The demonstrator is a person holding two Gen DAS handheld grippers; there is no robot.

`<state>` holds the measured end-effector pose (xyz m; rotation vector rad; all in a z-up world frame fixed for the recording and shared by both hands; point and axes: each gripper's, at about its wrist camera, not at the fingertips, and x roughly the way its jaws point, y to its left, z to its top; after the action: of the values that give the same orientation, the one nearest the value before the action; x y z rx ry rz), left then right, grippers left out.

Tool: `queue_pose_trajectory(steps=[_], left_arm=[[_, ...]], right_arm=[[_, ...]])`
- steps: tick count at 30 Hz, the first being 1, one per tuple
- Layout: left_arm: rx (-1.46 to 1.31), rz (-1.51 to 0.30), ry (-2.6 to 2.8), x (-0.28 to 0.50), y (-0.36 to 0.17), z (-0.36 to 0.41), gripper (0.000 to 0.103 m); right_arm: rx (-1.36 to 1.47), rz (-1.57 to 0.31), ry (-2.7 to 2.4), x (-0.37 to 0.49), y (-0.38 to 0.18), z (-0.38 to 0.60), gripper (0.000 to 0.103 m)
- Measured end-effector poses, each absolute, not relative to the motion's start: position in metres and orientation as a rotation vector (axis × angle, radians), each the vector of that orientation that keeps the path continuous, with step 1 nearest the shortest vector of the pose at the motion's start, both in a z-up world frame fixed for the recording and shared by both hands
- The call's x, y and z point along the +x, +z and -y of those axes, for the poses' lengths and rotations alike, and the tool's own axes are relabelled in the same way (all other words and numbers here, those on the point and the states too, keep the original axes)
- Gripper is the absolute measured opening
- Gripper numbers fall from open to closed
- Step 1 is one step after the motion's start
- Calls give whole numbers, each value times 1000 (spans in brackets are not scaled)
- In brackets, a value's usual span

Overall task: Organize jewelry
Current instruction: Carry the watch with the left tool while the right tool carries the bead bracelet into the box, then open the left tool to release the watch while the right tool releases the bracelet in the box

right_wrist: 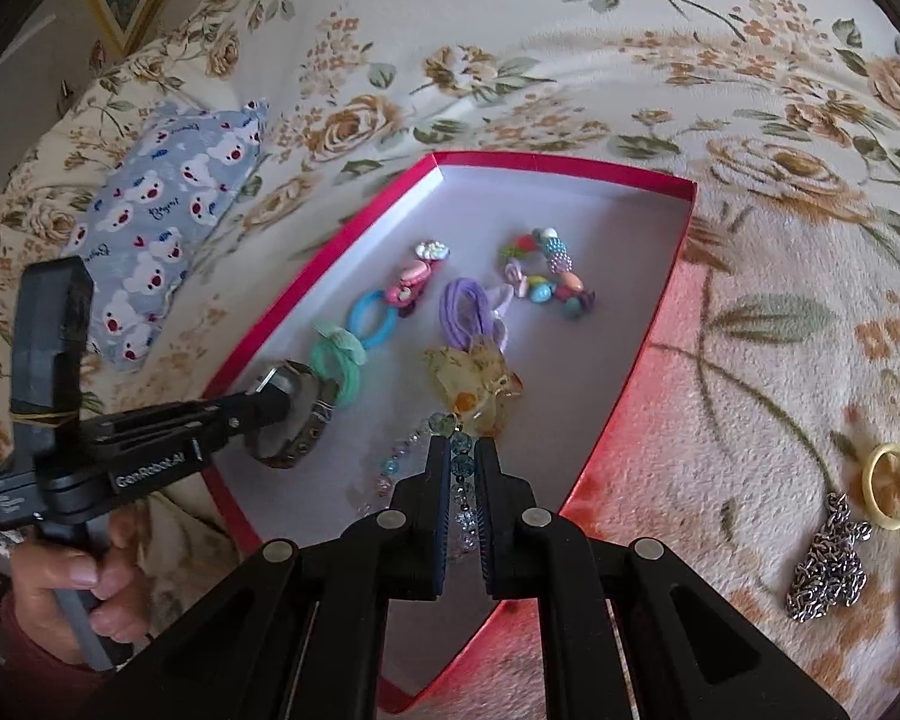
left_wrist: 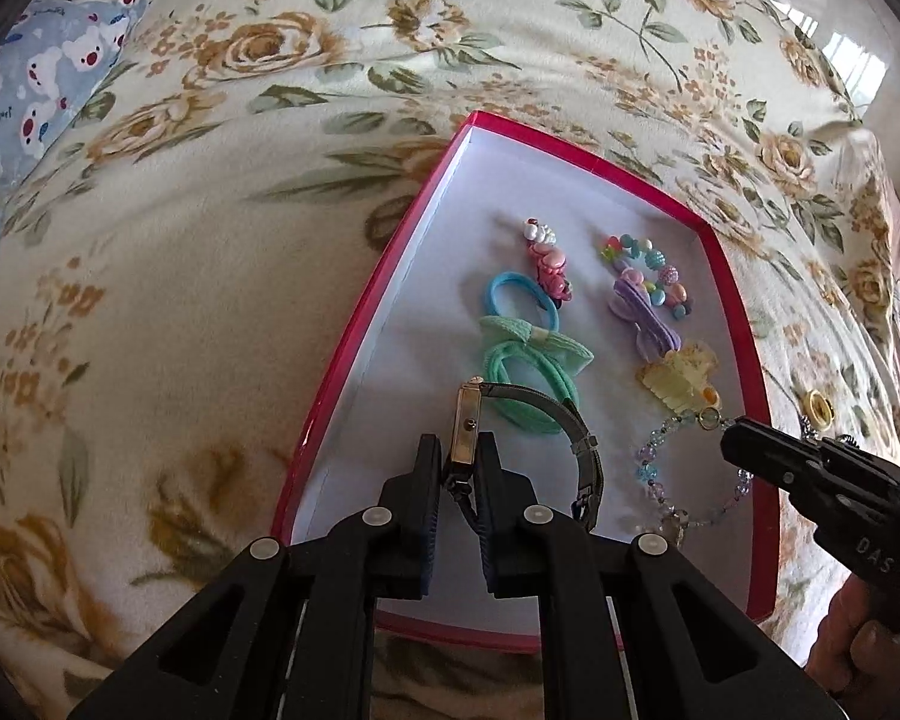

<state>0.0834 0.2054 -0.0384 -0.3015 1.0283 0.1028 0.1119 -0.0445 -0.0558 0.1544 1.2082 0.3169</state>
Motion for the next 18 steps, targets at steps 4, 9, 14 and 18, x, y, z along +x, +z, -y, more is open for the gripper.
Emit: queue_pose_trajectory(steps=[4, 9, 14, 18], left_arm=[[-293, -1032, 105, 84, -39, -204, 10], [-275, -1034, 113, 85, -39, -201, 13], [-266, -1036, 115, 85, -38, -199, 15], [-261, -1040, 118, 84, -38, -199, 18]], right_arm=[[131, -1219, 322, 113, -59, 42, 7], [115, -1234, 325, 113, -63, 40, 8], [108, -1234, 324, 114, -64, 39, 9], [117, -1235, 325, 115, -64, 40, 13]])
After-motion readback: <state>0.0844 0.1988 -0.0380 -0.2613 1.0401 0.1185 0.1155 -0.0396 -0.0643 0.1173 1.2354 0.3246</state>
